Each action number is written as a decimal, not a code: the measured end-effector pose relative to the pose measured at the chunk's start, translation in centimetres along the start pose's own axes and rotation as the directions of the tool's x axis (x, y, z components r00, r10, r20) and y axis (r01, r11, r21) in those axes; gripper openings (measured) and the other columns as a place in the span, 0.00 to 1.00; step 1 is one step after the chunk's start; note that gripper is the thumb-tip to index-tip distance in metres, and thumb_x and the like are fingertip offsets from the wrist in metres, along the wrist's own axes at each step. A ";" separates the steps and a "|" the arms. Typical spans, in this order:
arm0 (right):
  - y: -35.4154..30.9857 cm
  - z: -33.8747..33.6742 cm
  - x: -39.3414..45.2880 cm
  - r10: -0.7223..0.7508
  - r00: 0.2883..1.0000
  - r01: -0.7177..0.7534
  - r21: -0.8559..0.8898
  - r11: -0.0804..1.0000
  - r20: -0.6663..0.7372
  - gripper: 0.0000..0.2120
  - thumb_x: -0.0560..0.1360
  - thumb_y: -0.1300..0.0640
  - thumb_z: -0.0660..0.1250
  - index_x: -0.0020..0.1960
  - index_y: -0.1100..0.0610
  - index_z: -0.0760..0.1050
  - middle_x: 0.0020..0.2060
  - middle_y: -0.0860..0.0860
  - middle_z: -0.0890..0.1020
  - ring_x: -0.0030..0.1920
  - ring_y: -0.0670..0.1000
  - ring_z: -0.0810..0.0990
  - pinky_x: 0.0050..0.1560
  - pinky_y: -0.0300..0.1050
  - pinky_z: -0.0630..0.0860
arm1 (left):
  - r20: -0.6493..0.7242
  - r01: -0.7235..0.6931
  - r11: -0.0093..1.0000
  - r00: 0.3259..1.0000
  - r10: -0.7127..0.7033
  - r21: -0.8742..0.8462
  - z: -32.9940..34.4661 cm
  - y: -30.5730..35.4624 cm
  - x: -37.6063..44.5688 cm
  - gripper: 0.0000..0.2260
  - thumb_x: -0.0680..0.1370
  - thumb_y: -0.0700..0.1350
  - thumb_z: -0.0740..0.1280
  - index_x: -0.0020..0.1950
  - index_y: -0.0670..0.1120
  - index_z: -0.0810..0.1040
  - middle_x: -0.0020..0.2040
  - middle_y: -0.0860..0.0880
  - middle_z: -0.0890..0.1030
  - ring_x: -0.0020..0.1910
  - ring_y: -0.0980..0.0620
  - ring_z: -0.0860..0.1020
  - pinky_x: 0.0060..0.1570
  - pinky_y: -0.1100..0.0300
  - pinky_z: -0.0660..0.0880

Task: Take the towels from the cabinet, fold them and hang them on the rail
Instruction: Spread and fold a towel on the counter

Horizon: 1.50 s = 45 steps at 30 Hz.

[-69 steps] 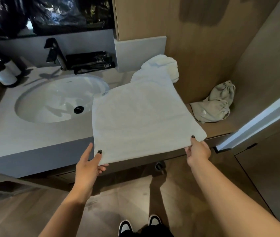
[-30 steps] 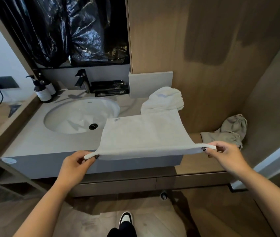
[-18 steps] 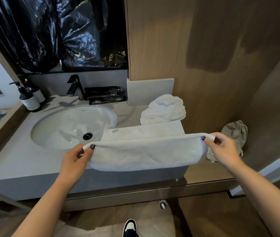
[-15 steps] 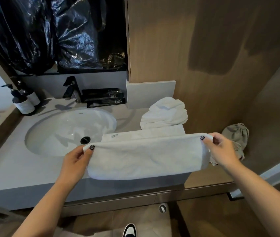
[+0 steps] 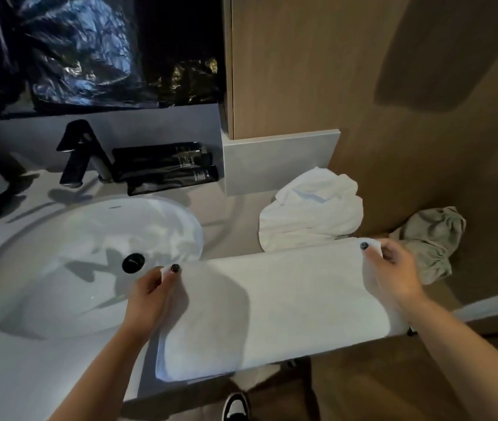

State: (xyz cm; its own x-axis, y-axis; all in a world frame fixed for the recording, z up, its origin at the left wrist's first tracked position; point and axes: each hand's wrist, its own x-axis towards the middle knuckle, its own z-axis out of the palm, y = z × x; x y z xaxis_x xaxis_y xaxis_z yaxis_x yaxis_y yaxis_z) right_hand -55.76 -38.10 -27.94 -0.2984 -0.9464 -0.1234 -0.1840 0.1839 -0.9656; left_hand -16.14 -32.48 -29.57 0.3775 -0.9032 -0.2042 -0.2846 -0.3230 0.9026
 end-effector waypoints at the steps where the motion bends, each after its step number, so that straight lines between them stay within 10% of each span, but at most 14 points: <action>1: 0.0 0.3 0.3 0.002 1.000 -0.002 0.009 1.000 -0.003 0.08 0.79 0.59 0.67 0.40 0.58 0.75 0.35 0.55 0.76 0.38 0.53 0.74 0.42 0.49 0.69 | -0.010 0.004 1.000 1.000 -0.004 0.012 0.2 -0.5 0.5 0.18 0.81 0.47 0.65 0.32 0.45 0.69 0.29 0.50 0.71 0.30 0.50 0.70 0.35 0.55 0.67; 9: 0.2 1.4 1.7 0.174 0.982 -0.181 0.097 0.979 0.071 0.11 0.73 0.56 0.73 0.35 0.55 0.76 0.33 0.54 0.76 0.35 0.51 0.74 0.39 0.43 0.70 | 0.124 0.173 0.985 0.978 -0.171 -0.004 -0.1 -1.6 2.6 0.16 0.80 0.51 0.67 0.42 0.39 0.79 0.32 0.45 0.79 0.34 0.47 0.77 0.38 0.53 0.72; 13: -0.4 0.8 1.5 0.254 0.951 -0.269 0.070 0.961 0.177 0.12 0.76 0.59 0.70 0.55 0.67 0.79 0.46 0.63 0.81 0.44 0.57 0.80 0.38 0.40 0.78 | 0.174 0.257 0.966 0.953 -0.247 -0.036 -0.4 -1.4 3.1 0.19 0.77 0.54 0.70 0.46 0.36 0.80 0.34 0.44 0.80 0.35 0.47 0.78 0.38 0.55 0.72; 20: -1.8 -0.7 0.9 0.264 0.941 -0.278 0.038 0.960 0.214 0.12 0.73 0.55 0.73 0.54 0.59 0.83 0.49 0.57 0.86 0.52 0.60 0.84 0.62 0.60 0.77 | 0.149 0.217 0.928 0.972 -0.179 -0.303 -1.0 0.5 0.5 0.24 0.73 0.52 0.73 0.48 0.29 0.78 0.41 0.30 0.80 0.38 0.41 0.79 0.46 0.43 0.77; 25: -3.3 -2.1 -1.4 0.206 0.954 -0.244 0.166 0.955 0.220 0.22 0.63 0.52 0.76 0.54 0.60 0.83 0.49 0.57 0.86 0.49 0.58 0.86 0.49 0.51 0.82 | 0.086 0.164 0.889 0.986 -0.141 -0.428 -1.7 2.2 -2.6 0.10 0.75 0.43 0.71 0.46 0.36 0.83 0.45 0.35 0.84 0.41 0.42 0.82 0.47 0.49 0.80; 40: -6.3 -7.0 -9.4 0.119 0.987 -0.137 0.185 0.973 0.104 0.05 0.77 0.63 0.67 0.47 0.57 0.81 0.41 0.53 0.85 0.40 0.52 0.83 0.40 0.46 0.78 | -0.016 0.053 0.820 0.997 -0.076 -0.570 -3.2 4.1 -12.8 0.06 0.78 0.41 0.68 0.51 0.41 0.83 0.46 0.44 0.86 0.41 0.49 0.85 0.35 0.60 0.81; 45: -4.3 -6.1 -9.9 0.128 0.986 -0.142 0.133 0.981 0.110 0.05 0.76 0.60 0.70 0.51 0.55 0.83 0.43 0.53 0.87 0.45 0.56 0.86 0.50 0.52 0.81 | -0.036 0.088 0.835 0.991 -0.127 -0.543 -3.1 2.7 -12.6 0.12 0.76 0.44 0.72 0.59 0.46 0.83 0.59 0.49 0.84 0.55 0.46 0.83 0.57 0.43 0.78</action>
State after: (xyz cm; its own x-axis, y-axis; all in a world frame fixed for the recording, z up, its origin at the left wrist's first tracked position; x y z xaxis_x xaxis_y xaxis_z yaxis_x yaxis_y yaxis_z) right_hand -57.76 -27.93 -21.20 -0.2144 -0.9385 -0.2706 -0.0138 0.2799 -0.9599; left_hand -18.88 -21.10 -23.41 0.4417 -0.8442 -0.3036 0.2734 -0.1956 0.9418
